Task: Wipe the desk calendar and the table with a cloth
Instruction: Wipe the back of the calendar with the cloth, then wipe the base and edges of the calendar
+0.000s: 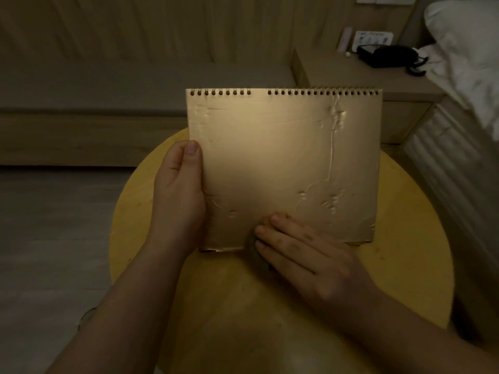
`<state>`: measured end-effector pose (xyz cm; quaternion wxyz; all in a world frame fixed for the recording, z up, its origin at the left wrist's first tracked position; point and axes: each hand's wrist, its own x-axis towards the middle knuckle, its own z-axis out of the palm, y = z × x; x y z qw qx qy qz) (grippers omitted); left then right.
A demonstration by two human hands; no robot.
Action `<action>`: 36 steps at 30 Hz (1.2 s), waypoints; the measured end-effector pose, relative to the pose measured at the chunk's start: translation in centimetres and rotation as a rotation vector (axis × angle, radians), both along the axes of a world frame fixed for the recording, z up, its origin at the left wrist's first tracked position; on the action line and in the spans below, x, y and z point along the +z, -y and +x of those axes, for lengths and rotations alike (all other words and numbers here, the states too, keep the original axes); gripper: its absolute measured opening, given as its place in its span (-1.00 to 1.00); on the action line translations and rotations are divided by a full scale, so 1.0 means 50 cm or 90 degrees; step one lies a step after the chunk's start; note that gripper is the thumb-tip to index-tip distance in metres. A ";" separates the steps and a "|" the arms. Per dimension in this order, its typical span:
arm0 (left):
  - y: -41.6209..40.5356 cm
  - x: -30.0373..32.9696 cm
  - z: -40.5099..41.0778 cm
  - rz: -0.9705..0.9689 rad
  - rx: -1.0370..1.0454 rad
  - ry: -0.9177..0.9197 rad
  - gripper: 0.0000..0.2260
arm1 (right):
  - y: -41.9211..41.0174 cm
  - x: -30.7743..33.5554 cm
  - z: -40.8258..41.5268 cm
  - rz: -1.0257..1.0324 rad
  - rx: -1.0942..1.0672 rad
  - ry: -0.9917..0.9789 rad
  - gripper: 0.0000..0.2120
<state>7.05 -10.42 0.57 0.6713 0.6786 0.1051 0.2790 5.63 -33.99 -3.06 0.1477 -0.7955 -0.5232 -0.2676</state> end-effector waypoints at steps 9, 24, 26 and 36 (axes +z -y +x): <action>0.007 0.000 0.000 -0.003 0.018 -0.025 -0.68 | 0.228 0.014 0.053 -0.099 -0.088 -0.057 -0.64; 0.005 0.000 0.014 -0.024 0.045 -0.039 -0.67 | 0.178 0.159 0.126 0.433 -0.427 -0.866 -0.86; 0.001 0.007 0.011 -0.039 0.035 -0.061 -0.66 | 0.173 0.162 0.129 0.353 -0.406 -0.940 -0.62; -0.024 0.066 -0.020 -0.187 -0.105 -0.127 -0.76 | 0.178 0.209 0.148 0.451 -0.353 -1.064 -0.56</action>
